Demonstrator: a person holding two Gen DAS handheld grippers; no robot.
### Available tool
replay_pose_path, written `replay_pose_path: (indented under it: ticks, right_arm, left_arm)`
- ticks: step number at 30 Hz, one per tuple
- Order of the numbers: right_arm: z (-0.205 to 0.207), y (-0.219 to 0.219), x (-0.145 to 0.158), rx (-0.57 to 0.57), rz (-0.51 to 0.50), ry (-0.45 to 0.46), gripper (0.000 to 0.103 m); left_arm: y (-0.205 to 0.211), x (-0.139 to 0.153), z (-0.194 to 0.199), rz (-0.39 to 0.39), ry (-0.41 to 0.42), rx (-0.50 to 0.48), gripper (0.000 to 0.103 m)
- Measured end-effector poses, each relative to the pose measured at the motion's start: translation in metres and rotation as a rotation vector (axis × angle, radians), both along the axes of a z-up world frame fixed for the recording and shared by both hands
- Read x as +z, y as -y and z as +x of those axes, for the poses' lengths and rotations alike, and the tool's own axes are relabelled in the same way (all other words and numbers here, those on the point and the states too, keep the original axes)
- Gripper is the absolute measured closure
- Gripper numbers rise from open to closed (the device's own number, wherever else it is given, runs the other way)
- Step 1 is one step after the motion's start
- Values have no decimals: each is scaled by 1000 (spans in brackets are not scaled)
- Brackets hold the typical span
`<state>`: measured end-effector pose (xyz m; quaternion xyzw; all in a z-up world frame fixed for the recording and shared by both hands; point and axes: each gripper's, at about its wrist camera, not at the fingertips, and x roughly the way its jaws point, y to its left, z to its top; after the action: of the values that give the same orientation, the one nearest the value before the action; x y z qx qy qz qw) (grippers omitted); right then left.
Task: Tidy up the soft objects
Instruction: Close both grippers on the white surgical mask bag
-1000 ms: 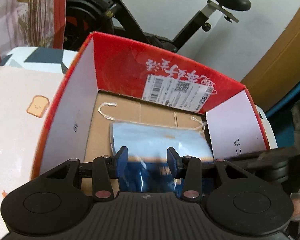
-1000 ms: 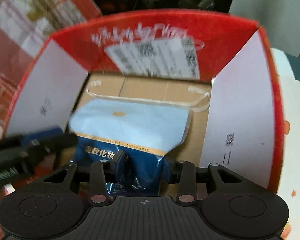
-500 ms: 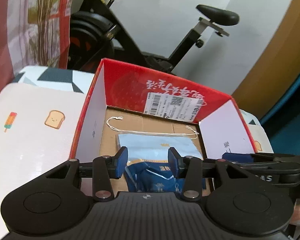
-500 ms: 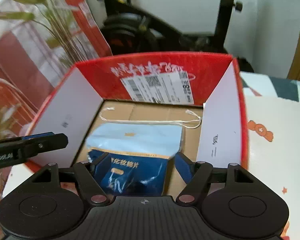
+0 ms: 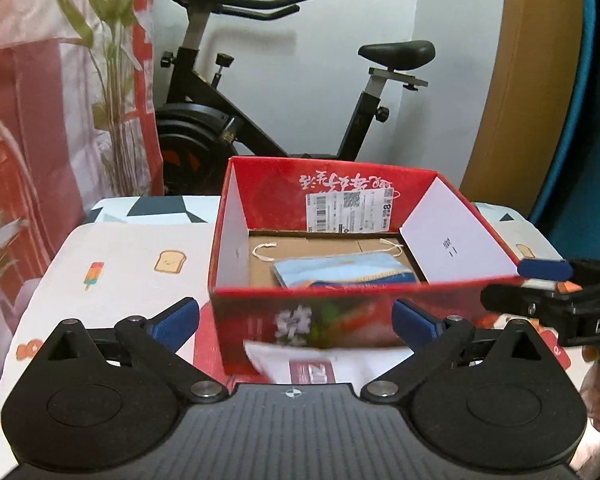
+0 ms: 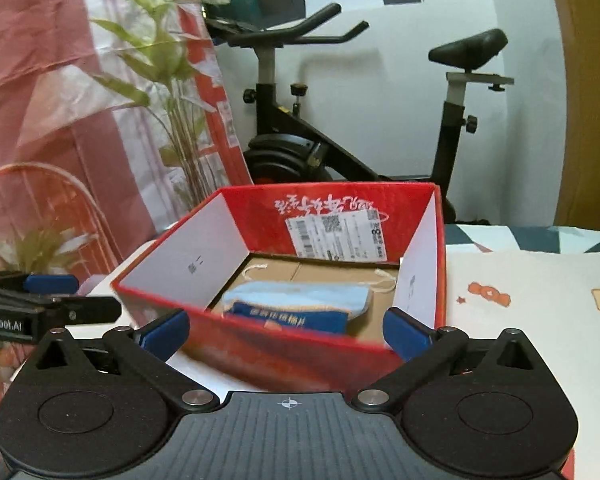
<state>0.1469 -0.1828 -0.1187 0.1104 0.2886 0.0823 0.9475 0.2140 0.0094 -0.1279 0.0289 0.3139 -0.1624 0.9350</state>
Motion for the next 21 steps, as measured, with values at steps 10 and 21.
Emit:
replay_pose_path:
  ticks: [10, 21]
  right_arm:
    - [-60, -13, -60, -69, 31, -98, 0]
    - [-64, -1, -89, -171, 40, -150, 1]
  left_arm:
    - [-1, -38, -38, -11, -3, 6, 10]
    - [-16, -78, -38, -107, -104, 34, 34]
